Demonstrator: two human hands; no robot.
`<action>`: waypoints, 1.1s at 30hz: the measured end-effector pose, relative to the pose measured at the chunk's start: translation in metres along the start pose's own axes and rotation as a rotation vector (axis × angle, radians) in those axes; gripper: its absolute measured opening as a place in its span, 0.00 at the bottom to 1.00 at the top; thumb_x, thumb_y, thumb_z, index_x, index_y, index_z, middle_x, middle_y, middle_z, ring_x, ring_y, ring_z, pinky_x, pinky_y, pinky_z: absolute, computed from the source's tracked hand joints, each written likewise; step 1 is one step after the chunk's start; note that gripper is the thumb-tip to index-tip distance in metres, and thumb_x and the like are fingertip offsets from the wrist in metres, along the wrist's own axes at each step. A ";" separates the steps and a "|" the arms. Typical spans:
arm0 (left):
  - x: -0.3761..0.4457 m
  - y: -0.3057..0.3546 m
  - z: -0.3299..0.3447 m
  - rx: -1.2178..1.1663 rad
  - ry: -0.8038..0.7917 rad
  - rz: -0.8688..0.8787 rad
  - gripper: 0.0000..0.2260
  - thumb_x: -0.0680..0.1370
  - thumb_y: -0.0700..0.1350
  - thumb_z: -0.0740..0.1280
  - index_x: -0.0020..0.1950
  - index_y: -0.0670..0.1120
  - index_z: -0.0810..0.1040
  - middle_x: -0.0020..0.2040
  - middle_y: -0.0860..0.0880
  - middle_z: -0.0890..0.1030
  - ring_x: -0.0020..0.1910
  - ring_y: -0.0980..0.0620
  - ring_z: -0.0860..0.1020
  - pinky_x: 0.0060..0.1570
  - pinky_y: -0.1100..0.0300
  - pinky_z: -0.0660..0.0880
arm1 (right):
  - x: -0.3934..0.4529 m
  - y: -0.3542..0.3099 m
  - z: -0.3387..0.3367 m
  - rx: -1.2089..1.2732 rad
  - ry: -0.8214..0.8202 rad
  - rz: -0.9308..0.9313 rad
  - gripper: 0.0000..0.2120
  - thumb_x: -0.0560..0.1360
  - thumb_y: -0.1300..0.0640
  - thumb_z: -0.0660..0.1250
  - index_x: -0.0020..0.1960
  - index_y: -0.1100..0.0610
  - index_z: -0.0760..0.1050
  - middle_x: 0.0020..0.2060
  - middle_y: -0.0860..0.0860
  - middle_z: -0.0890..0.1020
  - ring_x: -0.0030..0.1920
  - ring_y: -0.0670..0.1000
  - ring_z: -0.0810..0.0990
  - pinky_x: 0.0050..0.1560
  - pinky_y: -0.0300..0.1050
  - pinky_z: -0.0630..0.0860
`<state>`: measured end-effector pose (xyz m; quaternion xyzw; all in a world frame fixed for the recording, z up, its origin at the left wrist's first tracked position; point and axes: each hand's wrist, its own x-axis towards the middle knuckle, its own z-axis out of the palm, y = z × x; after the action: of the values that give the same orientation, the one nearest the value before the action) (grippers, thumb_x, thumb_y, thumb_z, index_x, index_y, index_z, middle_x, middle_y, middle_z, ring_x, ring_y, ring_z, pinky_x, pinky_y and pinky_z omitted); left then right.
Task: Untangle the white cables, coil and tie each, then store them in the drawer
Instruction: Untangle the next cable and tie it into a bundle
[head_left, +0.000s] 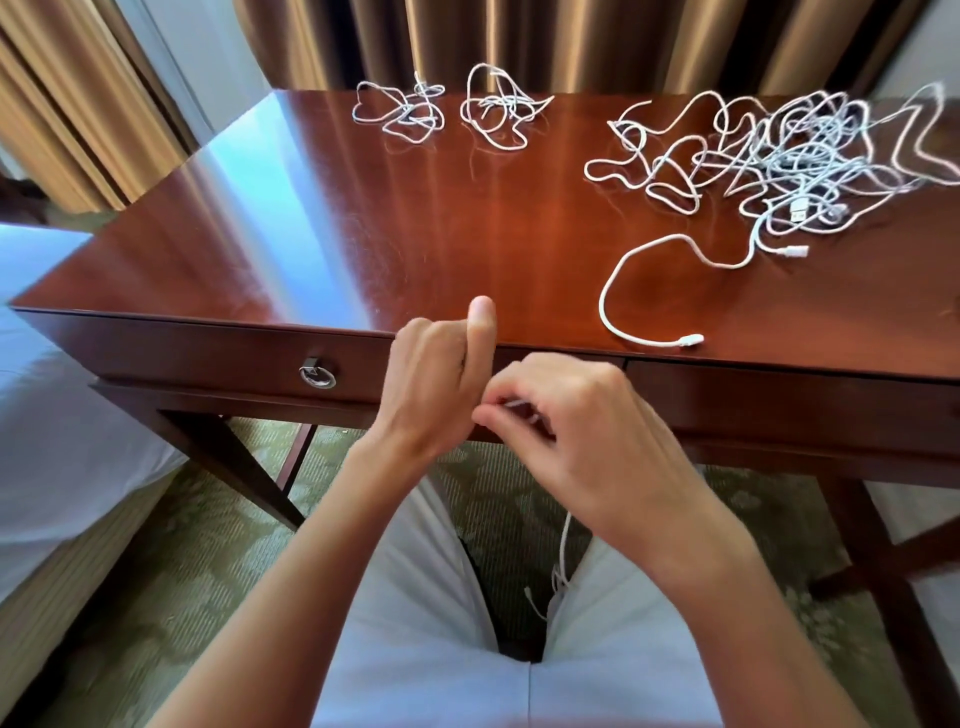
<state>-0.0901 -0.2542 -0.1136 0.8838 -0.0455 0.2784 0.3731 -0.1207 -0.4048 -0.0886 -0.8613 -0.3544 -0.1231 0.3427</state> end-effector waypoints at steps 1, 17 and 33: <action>-0.002 0.001 0.000 -0.117 -0.058 -0.013 0.28 0.84 0.53 0.48 0.24 0.47 0.58 0.19 0.52 0.60 0.21 0.55 0.59 0.29 0.58 0.58 | 0.003 0.002 -0.002 0.089 0.012 0.017 0.04 0.77 0.54 0.73 0.46 0.54 0.81 0.40 0.45 0.82 0.41 0.46 0.81 0.44 0.48 0.78; -0.006 0.037 -0.005 -0.726 0.434 -0.475 0.31 0.85 0.49 0.52 0.20 0.45 0.64 0.19 0.52 0.62 0.22 0.53 0.60 0.26 0.59 0.58 | -0.008 -0.005 0.041 0.668 0.257 0.240 0.07 0.81 0.61 0.67 0.49 0.53 0.83 0.44 0.44 0.85 0.46 0.44 0.84 0.49 0.41 0.78; -0.020 0.004 -0.011 -0.328 -0.142 0.052 0.30 0.86 0.47 0.52 0.22 0.56 0.60 0.19 0.56 0.63 0.20 0.61 0.63 0.28 0.70 0.58 | 0.002 0.007 -0.017 0.357 -0.025 0.073 0.05 0.68 0.56 0.81 0.42 0.53 0.86 0.37 0.44 0.83 0.38 0.46 0.82 0.39 0.38 0.76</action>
<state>-0.1129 -0.2520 -0.1151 0.8271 -0.1395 0.2138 0.5008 -0.1141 -0.4191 -0.0783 -0.8007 -0.3432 -0.0349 0.4898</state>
